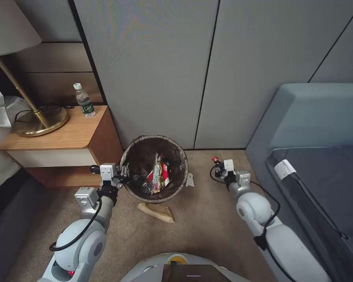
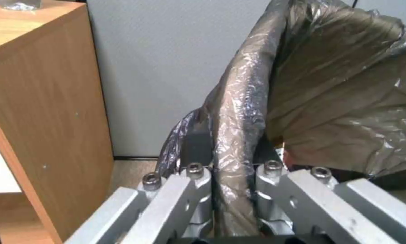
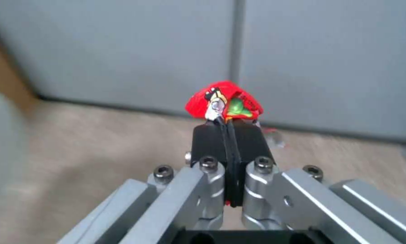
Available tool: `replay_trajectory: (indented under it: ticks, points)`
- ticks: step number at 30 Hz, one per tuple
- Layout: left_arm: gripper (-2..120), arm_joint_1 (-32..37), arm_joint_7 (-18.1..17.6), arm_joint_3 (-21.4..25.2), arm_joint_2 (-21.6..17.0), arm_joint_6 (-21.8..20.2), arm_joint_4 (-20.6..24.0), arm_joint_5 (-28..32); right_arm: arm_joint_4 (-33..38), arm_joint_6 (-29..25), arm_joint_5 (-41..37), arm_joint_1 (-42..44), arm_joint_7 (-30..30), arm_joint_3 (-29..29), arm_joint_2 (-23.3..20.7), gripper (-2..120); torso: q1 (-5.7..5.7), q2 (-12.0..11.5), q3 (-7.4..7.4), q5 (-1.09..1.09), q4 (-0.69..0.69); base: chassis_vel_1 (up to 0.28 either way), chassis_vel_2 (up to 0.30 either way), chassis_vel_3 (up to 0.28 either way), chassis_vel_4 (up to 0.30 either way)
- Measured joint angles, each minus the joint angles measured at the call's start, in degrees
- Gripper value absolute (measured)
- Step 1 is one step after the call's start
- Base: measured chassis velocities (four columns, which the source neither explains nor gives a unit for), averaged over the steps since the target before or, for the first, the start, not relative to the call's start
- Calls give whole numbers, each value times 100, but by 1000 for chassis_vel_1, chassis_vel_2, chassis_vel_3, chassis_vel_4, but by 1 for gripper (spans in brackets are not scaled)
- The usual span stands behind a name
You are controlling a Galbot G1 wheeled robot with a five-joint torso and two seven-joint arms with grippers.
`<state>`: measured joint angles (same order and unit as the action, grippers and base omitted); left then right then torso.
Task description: Pick up the trash bin, then pick up the garbage from the floor and place it into the trash bin.
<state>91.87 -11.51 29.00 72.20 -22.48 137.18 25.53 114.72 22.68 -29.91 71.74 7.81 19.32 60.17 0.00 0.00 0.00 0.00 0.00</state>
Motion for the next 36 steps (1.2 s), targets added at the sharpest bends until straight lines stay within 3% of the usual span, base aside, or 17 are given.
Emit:
replay_trajectory:
  ticks: [4,19,30,36]
  points:
    - [7,-1,-38,0,-30,-130,18,7,725,327,-581,-276,-404,-62,-417,0,0,0,0,0,1,0,0,0,0]
    - [7,-27,-90,-25,-103,-586,16,13,2153,568,-1587,-632,-1452,-199,-922,0,0,0,0,-1,0,0,0,0,0]
    - [7,-56,-63,-44,-113,-744,19,15,2294,716,-1678,-1197,-1545,-1138,-980,0,0,0,0,-1,1,0,0,0,0]
    - [7,-63,-64,-45,-116,-780,21,35,2262,988,-1702,-1487,-1258,-1738,-955,0,0,0,0,-1,1,0,0,0,0]
